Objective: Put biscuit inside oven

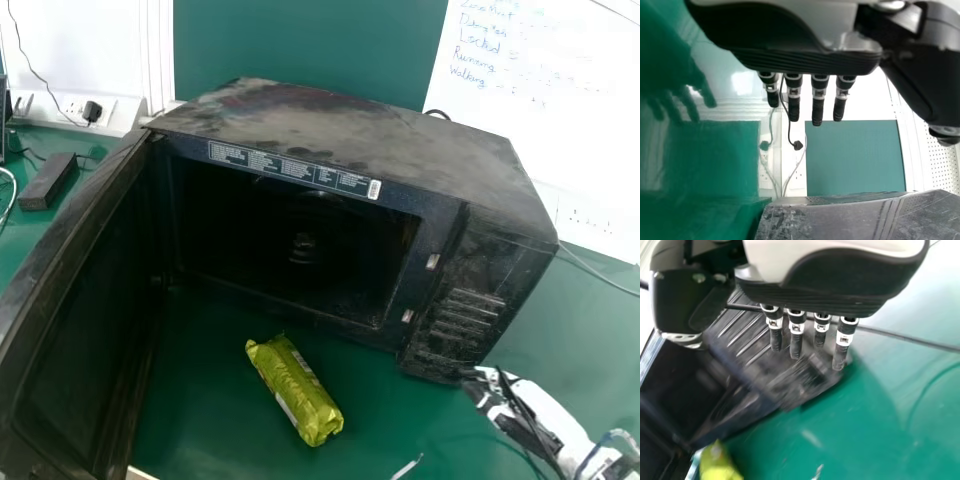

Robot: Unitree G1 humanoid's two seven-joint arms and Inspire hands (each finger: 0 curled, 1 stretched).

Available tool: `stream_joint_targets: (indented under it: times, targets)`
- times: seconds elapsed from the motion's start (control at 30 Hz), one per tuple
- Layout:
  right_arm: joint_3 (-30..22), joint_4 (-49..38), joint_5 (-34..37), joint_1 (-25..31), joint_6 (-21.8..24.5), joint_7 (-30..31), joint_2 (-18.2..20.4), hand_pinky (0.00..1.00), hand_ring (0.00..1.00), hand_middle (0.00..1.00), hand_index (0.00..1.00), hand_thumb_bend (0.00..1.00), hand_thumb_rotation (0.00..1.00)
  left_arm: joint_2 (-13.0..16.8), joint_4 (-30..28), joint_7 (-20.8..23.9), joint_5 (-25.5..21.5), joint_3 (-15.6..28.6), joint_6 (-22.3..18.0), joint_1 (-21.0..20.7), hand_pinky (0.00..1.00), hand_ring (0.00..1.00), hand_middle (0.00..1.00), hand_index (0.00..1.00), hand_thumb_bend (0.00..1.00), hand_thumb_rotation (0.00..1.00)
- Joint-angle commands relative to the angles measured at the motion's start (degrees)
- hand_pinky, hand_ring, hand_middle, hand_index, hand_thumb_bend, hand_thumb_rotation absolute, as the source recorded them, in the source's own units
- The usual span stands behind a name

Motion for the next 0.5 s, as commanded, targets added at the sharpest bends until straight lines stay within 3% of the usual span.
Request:
stream_joint_targets:
  times: [0.0,0.13,0.27,0.47]
  targets:
    - [0.7,-1.3,-0.8,-0.2,0.8,0.5,-1.4,0.79,0.87,0.91,0.93,0.77,0.53,0.6,0.2,0.0,-0.2,0.4,0.0,-0.3,0.94,0.93,0.93,0.94,0.52,1.0]
    - [2.1,-4.6,-4.9,-0.4,2.8,0.2,-3.3,0.82,0.87,0.89,0.92,0.86,0.65,0.5,0.1,-0.2,-0.4,0.5,0.0,-0.3,0.94,0.93,0.93,0.95,0.52,1.0]
    - [2.7,-8.4,-6.9,-1.3,6.7,0.7,-5.1,0.84,0.88,0.9,0.92,0.86,0.66,0.6,0.1,0.0,-0.1,0.4,-0.2,-0.3,0.93,0.93,0.93,0.94,0.52,1.0]
    - [4.4,-10.7,-9.1,-2.9,7.1,0.4,-5.5,0.81,0.86,0.88,0.91,0.86,0.69,0.6,0.0,0.7,0.3,0.2,-0.1,-0.3,0.93,0.93,0.93,0.94,0.52,1.0]
